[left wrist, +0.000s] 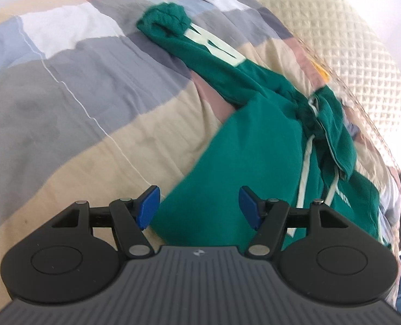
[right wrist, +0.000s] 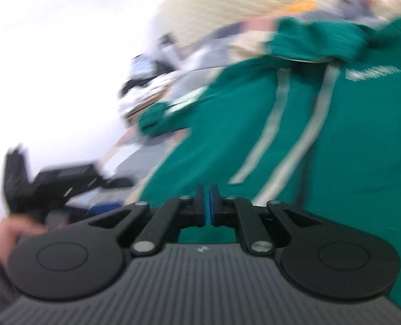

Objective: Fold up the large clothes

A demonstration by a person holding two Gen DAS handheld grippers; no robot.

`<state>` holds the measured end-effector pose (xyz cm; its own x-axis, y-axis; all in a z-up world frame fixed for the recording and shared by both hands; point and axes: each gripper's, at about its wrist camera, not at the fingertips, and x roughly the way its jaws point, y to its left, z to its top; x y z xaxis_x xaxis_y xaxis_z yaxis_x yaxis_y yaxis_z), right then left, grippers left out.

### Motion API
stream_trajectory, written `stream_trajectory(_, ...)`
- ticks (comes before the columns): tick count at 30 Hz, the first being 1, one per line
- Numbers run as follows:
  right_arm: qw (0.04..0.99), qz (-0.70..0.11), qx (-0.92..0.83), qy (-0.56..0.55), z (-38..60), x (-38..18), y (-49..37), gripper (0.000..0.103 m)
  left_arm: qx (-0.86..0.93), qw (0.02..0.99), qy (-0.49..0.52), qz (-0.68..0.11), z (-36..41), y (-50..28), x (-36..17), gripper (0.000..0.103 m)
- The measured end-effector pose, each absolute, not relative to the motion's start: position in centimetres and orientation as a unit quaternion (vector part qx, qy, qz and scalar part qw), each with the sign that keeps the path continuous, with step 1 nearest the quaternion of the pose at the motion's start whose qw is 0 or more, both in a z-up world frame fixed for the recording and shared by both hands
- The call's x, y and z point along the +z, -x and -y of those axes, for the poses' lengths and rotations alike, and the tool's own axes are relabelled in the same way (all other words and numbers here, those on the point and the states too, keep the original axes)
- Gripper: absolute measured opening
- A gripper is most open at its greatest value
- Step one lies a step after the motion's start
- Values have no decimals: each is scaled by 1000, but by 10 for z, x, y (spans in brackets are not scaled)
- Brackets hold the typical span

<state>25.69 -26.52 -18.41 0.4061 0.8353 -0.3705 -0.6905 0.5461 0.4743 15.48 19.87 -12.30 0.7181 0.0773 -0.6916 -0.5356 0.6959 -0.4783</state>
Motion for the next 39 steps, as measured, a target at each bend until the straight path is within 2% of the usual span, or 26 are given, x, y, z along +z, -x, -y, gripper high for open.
stream_trajectory(2, 822, -284, 487, -82, 247, -184, -242, 29, 185, 855, 359, -326, -205, -154, -124, 69)
stream_trajectory(3, 818, -283, 498, -60, 240, -185, -235, 50, 189, 852, 363, -326, -209, -155, -125, 69)
stream_trajectory(4, 812, -284, 509, -40, 232, -187, -230, 59, 194, 849, 367, -328, -211, -155, -126, 69)
stream_trajectory(8, 803, -275, 525, 59, 207, -196, -206, 57, 195, 838, 384, -334, -220, -157, -133, 69)
stream_trajectory(13, 820, -216, 481, 222, 182, -211, -182, 53, 178, 845, 357, -357, -214, -170, -139, 69)
stream_trajectory(15, 825, -202, 471, 240, 179, -213, -182, 39, 165, 847, 359, -357, -213, -173, -141, 69)
stream_trajectory(16, 827, -201, 469, 236, 178, -211, -185, 23, 158, 848, 362, -353, -213, -174, -141, 69)
stream_trajectory(17, 830, -201, 469, 226, 180, -207, -187, 14, 151, 849, 367, -348, -213, -175, -141, 69)
stream_trajectory(19, 845, -203, 464, 174, 191, -193, -201, 11, 137, 853, 380, -330, -214, -175, -138, 69)
stream_trajectory(25, 864, -269, 421, -59, 241, -174, -281, 11, 46, 854, 438, -277, -213, -186, -137, 70)
stream_trajectory(31, 835, -363, 339, -237, 286, -217, -347, 11, 0, 866, 419, -271, -193, -204, -142, 71)
stream_trajectory(35, 804, -387, 331, -306, 301, -240, -353, 11, -38, 873, 389, -292, -171, -221, -153, 71)
stream_trajectory(39, 807, -386, 329, -302, 296, -240, -350, 12, -38, 875, 362, -320, -152, -235, -172, 70)
